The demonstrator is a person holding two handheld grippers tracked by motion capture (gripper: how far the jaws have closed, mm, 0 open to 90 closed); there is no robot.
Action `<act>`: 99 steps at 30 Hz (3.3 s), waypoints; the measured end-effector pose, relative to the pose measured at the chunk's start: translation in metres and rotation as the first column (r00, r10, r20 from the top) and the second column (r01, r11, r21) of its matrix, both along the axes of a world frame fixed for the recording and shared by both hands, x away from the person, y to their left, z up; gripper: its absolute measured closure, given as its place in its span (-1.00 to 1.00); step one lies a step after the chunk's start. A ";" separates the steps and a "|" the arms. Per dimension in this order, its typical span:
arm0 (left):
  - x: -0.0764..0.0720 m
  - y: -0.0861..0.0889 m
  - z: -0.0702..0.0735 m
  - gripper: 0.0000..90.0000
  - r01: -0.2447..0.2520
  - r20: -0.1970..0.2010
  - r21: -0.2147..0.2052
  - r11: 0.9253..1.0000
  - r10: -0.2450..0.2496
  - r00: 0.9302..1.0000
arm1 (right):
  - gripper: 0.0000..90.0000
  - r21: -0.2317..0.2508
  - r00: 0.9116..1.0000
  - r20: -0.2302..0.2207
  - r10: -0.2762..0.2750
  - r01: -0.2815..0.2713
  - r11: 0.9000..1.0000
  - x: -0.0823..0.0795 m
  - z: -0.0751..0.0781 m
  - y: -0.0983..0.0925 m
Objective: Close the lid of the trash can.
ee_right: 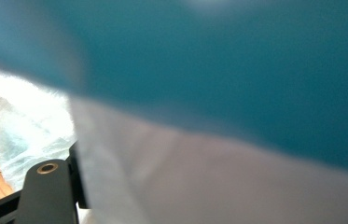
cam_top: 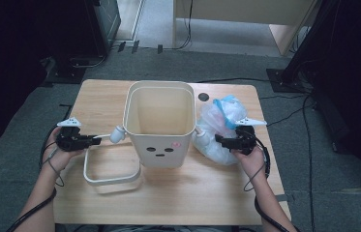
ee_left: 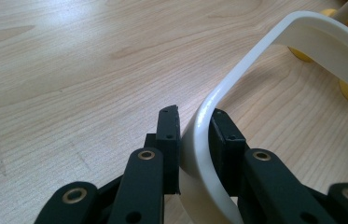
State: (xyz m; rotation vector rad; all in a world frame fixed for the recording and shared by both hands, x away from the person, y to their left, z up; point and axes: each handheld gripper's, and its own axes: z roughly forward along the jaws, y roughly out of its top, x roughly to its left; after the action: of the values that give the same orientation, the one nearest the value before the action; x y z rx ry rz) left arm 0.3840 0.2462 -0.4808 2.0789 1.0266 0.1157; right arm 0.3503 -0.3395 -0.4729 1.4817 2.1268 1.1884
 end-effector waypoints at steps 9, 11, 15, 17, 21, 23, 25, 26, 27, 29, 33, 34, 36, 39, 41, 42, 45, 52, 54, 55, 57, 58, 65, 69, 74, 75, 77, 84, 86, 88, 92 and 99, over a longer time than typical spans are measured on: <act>-0.002 -0.004 0.014 0.69 0.008 -0.017 0.009 1.000 -0.008 1.000 | -0.41 -0.004 1.000 0.000 0.005 -0.005 1.000 0.000 0.000 0.000; -0.003 -0.005 0.018 0.68 0.015 -0.014 0.005 1.000 -0.014 1.000 | -0.41 -0.005 1.000 0.000 0.005 -0.005 1.000 0.000 0.000 0.000; -0.005 -0.005 0.024 0.69 0.026 -0.016 0.006 1.000 -0.026 1.000 | -0.41 -0.006 1.000 0.000 0.006 -0.006 1.000 0.000 0.000 0.000; -0.006 -0.004 0.026 0.68 0.027 -0.025 0.003 1.000 -0.027 0.999 | -0.41 -0.007 1.000 -0.001 0.006 -0.006 1.000 -0.001 0.000 0.000; -0.006 -0.002 0.028 0.69 0.018 -0.041 -0.012 1.000 -0.019 0.999 | -0.41 -0.009 1.000 0.000 0.008 -0.008 1.000 -0.001 0.000 0.000; -0.007 -0.001 0.030 0.68 0.021 -0.041 -0.014 1.000 -0.021 0.999 | -0.41 -0.009 1.000 0.000 0.008 -0.008 1.000 -0.001 0.000 0.000; -0.007 -0.001 0.030 0.68 0.021 -0.040 -0.014 1.000 -0.021 0.999 | -0.41 -0.008 1.000 0.000 0.009 -0.009 1.000 -0.001 0.000 0.000; -0.008 0.000 0.033 0.68 0.018 -0.038 -0.020 1.000 -0.019 0.999 | -0.41 -0.008 1.000 -0.001 0.010 -0.010 1.000 0.000 0.000 0.000; -0.008 0.001 0.035 0.68 0.018 -0.035 -0.021 1.000 -0.019 0.999 | -0.41 -0.009 1.000 -0.001 0.010 -0.010 1.000 0.000 0.000 0.000; -0.009 0.002 0.038 0.68 0.014 -0.035 -0.030 0.999 -0.015 0.999 | -0.41 -0.009 1.000 0.000 0.010 -0.010 1.000 -0.001 0.000 0.000; -0.011 0.004 0.042 0.68 0.005 -0.036 -0.032 0.999 -0.006 0.999 | -0.41 -0.009 1.000 -0.001 0.010 -0.010 1.000 -0.001 0.000 0.000; -0.011 0.005 0.044 0.68 0.002 -0.036 -0.035 0.999 -0.003 0.999 | -0.41 -0.009 1.000 -0.001 0.010 -0.010 1.000 -0.001 0.000 0.000; -0.011 0.006 0.046 0.68 0.004 -0.030 -0.039 0.999 -0.005 1.000 | -0.41 -0.008 1.000 -0.001 0.011 -0.011 1.000 -0.001 0.000 0.000; -0.010 0.006 0.050 0.68 0.008 -0.024 -0.050 0.999 -0.009 1.000 | -0.41 -0.005 1.000 -0.006 0.013 -0.013 1.000 0.000 -0.001 0.000; -0.010 0.005 0.051 0.68 0.006 -0.022 -0.053 0.999 -0.007 1.000 | -0.41 -0.002 1.000 -0.007 0.013 -0.013 1.000 0.000 -0.002 0.000; -0.009 0.004 0.055 0.68 0.014 -0.026 -0.054 0.998 -0.015 1.000 | -0.41 -0.006 1.000 -0.005 0.018 -0.018 1.000 0.001 -0.002 0.000; -0.007 0.006 0.060 0.68 0.022 -0.030 -0.031 0.999 -0.022 0.999 | -0.41 -0.009 1.000 -0.002 0.020 -0.020 1.000 0.000 -0.001 0.001; -0.010 0.013 0.073 0.68 0.018 -0.019 -0.031 0.999 -0.018 1.000 | -0.41 -0.009 1.000 -0.002 0.022 -0.022 1.000 0.001 -0.001 0.000; -0.010 0.013 0.075 0.68 0.017 -0.014 -0.028 0.999 -0.017 1.000 | -0.41 -0.012 1.000 0.001 0.024 -0.024 1.000 0.001 -0.001 0.000; -0.010 0.014 0.076 0.68 0.015 -0.011 -0.025 1.000 -0.015 1.000 | -0.41 -0.012 1.000 0.001 0.024 -0.024 1.000 0.001 -0.001 0.000; -0.010 0.015 0.079 0.68 0.011 -0.004 -0.025 1.000 -0.011 1.000 | -0.41 -0.014 1.000 0.001 0.023 -0.023 1.000 0.001 0.000 0.001; -0.010 0.016 0.083 0.68 0.012 0.001 -0.020 1.000 -0.012 1.000 | -0.41 -0.014 1.000 0.001 0.021 -0.021 1.000 0.001 0.000 0.001; -0.011 0.021 0.091 0.68 0.014 0.004 -0.015 1.000 -0.014 1.000 | -0.41 -0.011 1.000 0.002 0.023 -0.023 1.000 0.001 -0.001 0.000; -0.012 0.023 0.093 0.68 0.012 0.006 -0.015 1.000 -0.012 1.000 | -0.41 -0.009 1.000 -0.001 0.021 -0.021 1.000 0.000 0.000 0.001; -0.013 0.026 0.097 0.68 0.008 -0.001 -0.020 1.000 -0.008 1.000 | -0.41 -0.009 1.000 -0.001 0.021 -0.021 1.000 0.001 0.000 0.000; -0.013 0.026 0.098 0.68 0.008 0.000 -0.014 1.000 -0.008 1.000 | -0.41 -0.009 1.000 -0.001 0.021 -0.021 1.000 0.001 0.000 0.000; -0.014 0.029 0.100 0.68 0.005 -0.004 -0.012 1.000 -0.005 1.000 | -0.41 -0.010 1.000 0.000 0.021 -0.021 1.000 0.000 0.000 0.001; -0.017 0.039 0.105 0.68 -0.009 -0.014 -0.012 1.000 0.008 1.000 | -0.41 -0.011 1.000 -0.001 0.020 -0.020 1.000 0.000 0.000 0.001; -0.018 0.040 0.108 0.68 -0.006 -0.014 -0.007 1.000 0.006 1.000 | -0.41 -0.013 1.000 0.001 0.022 -0.022 1.000 0.001 0.000 0.001; -0.019 0.042 0.110 0.68 -0.007 -0.013 -0.007 1.000 0.007 1.000 | -0.41 -0.012 1.000 -0.001 0.021 -0.021 1.000 0.000 0.000 0.001; -0.021 0.047 0.113 0.68 -0.012 -0.017 -0.008 1.000 0.012 1.000 | -0.41 -0.010 1.000 0.000 0.020 -0.020 1.000 0.001 0.000 0.000; -0.025 0.056 0.117 0.68 -0.018 -0.023 -0.005 1.000 0.018 1.000 | -0.41 -0.011 1.000 -0.002 0.020 -0.020 1.000 0.000 0.000 0.001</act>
State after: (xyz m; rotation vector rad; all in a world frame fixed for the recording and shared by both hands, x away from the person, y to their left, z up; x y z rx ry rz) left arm 0.3590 0.3019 -0.3639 2.0707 1.0588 0.0983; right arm 0.3505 -0.3390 -0.4729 1.4615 2.1508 1.1806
